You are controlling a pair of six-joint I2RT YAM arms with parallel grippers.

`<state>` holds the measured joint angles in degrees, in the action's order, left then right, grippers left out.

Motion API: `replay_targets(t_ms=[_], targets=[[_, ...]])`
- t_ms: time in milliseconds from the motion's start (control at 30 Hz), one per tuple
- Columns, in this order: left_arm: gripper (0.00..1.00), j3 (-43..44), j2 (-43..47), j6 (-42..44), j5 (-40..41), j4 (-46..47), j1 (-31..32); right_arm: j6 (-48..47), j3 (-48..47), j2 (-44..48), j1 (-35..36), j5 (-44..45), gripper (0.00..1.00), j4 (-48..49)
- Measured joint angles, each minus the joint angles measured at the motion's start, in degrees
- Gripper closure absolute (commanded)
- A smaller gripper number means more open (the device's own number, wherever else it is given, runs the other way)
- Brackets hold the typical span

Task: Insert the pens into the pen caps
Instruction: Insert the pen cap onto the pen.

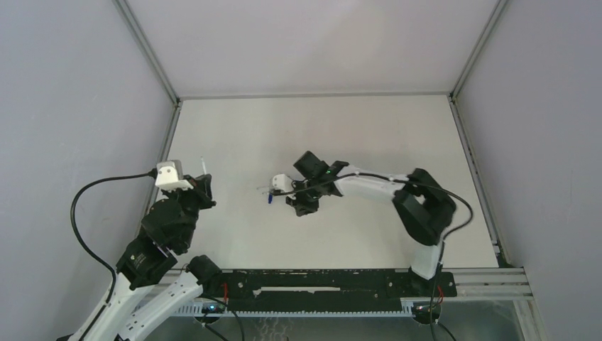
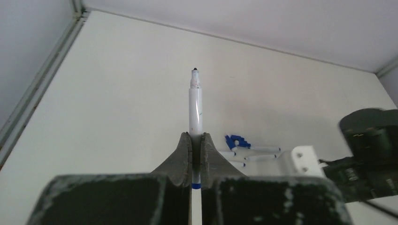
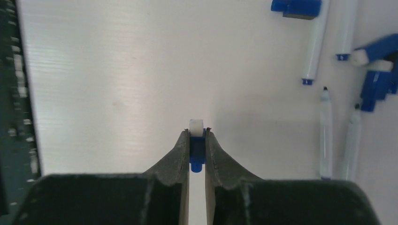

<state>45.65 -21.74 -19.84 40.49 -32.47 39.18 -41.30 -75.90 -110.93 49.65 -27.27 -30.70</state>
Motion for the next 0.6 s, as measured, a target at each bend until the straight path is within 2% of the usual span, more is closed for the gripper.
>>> replay_targets(t_ms=[133, 267, 433, 600], targets=[[1.00, -0.68, -0.66, 1.03, -5.70, 1.70, 0.00, 12.31, 11.34, 14.67, -0.39, -1.01, 1.00, 8.98], [1.00, -1.92, -0.50, 1.95, -11.30, 4.85, -0.04, 23.39, 18.62, 27.78, -0.39, 1.84, 1.00, 18.16], [1.00, -2.78, -1.57, 2.95, -19.78, 9.38, -0.07, 34.75, 28.37, 43.25, -0.39, 9.14, 1.00, 29.27], [1.00, -1.95, -8.07, 3.78, -28.39, 13.09, -0.07, 43.01, 34.86, 57.66, -0.48, 17.84, 1.00, 36.79]])
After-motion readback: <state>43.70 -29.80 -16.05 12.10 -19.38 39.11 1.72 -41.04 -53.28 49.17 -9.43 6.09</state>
